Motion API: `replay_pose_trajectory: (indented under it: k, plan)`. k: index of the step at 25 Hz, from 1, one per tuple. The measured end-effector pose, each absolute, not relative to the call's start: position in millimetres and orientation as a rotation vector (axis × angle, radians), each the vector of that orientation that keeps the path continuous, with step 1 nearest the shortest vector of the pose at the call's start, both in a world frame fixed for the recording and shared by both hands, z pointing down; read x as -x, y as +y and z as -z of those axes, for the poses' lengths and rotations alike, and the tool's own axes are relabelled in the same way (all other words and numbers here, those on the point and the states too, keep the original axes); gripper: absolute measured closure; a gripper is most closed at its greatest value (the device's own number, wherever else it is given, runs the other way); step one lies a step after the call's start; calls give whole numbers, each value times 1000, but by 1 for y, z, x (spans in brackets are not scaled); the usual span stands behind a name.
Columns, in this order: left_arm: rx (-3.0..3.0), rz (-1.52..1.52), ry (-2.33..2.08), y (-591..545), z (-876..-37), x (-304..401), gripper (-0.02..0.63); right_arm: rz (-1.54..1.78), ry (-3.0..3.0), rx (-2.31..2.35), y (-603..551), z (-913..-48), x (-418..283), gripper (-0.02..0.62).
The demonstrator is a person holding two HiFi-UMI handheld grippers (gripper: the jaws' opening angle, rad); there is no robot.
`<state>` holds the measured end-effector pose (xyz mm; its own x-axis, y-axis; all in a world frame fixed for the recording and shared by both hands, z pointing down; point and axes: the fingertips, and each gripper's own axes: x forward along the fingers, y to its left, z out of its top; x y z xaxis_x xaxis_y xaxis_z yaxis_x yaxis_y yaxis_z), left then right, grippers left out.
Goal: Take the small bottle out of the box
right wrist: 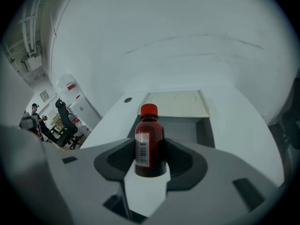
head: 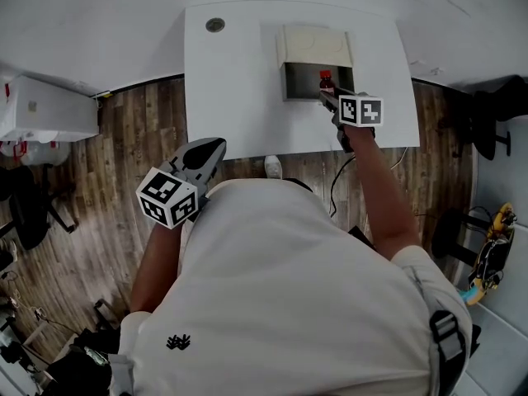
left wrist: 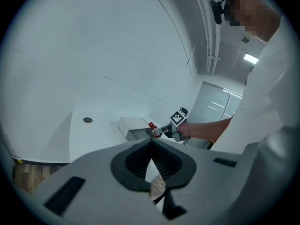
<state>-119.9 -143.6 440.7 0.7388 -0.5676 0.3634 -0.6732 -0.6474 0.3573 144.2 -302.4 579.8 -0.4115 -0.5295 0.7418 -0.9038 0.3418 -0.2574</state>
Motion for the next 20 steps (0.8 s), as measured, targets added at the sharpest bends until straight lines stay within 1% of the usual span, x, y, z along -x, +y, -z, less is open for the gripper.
replay_pose_trajectory:
  k: [20]
  plan:
    - [-2502, -314, -815, -79, -455, 149, 600, -922, -2291, -1387, -185, -511, -91, 394]
